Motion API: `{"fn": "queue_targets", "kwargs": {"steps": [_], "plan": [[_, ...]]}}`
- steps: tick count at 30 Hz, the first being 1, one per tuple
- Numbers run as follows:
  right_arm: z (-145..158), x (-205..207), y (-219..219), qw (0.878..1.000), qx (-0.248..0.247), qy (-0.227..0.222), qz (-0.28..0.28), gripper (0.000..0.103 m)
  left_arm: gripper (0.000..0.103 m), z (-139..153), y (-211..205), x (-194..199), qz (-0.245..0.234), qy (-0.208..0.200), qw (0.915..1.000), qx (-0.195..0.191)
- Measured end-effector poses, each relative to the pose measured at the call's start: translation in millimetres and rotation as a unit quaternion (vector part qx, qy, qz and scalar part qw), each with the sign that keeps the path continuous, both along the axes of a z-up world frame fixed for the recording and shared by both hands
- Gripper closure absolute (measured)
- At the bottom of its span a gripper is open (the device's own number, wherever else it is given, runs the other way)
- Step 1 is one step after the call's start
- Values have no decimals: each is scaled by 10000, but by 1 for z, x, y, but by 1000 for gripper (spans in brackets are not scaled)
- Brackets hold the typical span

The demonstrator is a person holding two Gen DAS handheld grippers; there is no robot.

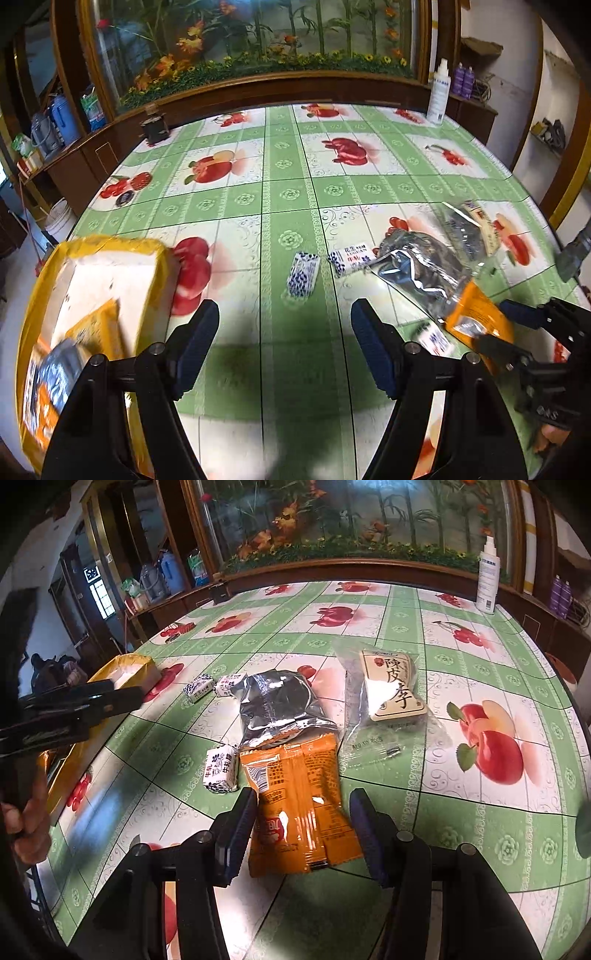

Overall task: Organize snacks
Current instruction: 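Grasp a white milk-candy pack with the left gripper while the right grasps an orange wafer bag, then carry the white pack and orange wafer bag to the yellow tray and release them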

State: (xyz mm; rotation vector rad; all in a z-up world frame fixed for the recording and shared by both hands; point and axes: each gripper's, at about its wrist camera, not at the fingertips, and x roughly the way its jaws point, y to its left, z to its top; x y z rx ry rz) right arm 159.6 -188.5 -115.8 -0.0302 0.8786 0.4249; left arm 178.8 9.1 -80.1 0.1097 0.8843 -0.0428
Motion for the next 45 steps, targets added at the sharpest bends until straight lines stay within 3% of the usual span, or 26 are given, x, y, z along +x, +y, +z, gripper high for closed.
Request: {"fn": "queue_targets", "kwargs": {"steps": [6, 10, 11, 13, 14, 18, 31, 39, 45], "plan": [[-4, 4, 1, 10000, -45, 34, 24, 48, 29, -22, -15, 31, -154, 101, 9989, 435], [-4, 5, 6, 9998, -219, -4, 26, 48, 33, -32, -15, 38, -272, 158, 9992, 264], [-4, 5, 7, 9996, -267, -18, 28, 48, 40, -32, -12, 39, -289, 166, 9994, 92], [-4, 5, 9, 9992, -385, -61, -11, 50, 68, -32, -8, 40, -335, 257, 9987, -290], [-4, 5, 9, 9992, -396, -78, -30, 54, 86, -31, -6, 38, -297, 256, 9988, -295], [0, 1, 3, 9994, -277, -137, -141, 66, 86, -27, -2, 22, -268, 190, 9991, -286], [44, -50, 9, 9933, 1088, -346, 197, 68, 87, 16, 57, -81, 50, -417, 9909, -1280], [52, -70, 67, 9868, 1316, -289, 902, 69, 86, 24, 104, -121, 884, -463, 9888, -1108], [48, -79, 102, 9842, 1248, -217, 1236, 69, 86, 26, 125, -140, 1185, -566, 9859, -1037]]}}
